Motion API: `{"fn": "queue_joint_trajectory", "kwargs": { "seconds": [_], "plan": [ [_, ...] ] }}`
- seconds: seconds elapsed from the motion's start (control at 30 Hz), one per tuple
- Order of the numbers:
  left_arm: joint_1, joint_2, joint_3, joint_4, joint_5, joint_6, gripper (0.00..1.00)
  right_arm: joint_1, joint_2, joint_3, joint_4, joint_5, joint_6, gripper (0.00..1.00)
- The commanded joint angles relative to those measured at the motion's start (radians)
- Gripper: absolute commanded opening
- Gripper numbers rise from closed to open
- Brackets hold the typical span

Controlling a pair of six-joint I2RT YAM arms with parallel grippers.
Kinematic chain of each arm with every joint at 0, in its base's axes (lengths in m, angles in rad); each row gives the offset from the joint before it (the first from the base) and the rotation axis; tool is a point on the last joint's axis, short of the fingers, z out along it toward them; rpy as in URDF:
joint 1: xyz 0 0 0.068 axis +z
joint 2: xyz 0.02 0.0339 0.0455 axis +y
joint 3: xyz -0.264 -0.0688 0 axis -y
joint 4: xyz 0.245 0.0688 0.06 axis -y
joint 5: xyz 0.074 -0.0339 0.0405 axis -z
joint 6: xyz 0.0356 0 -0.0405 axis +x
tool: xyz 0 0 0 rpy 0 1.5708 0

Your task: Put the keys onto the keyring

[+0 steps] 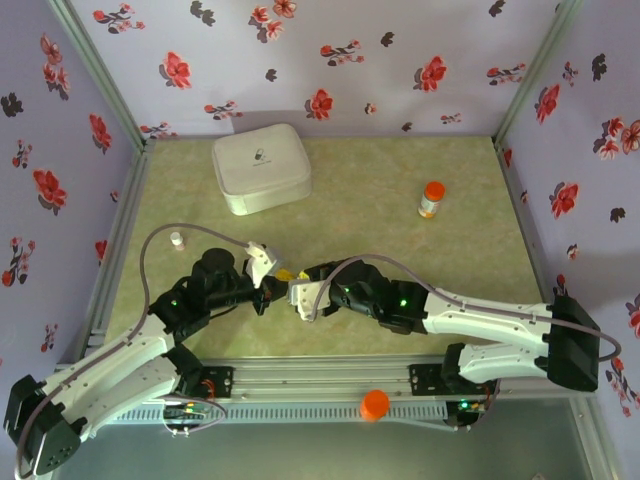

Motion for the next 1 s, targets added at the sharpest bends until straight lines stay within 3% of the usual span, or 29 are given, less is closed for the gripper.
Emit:
{"fn": "queue_joint_trajectory", "kwargs": {
  "seconds": [0.0,0.97],
  "plan": [
    [-0.011,0.0,0.033,0.029,0.024,0.002,0.0,0.006,0.0,-0.016,0.037,0.033,-0.017,0.0],
    [-0.011,0.019,0.05,0.015,-0.007,-0.001,0.0,0.017,-0.031,-0.045,0.034,0.031,-0.03,0.0]
  ]
}}
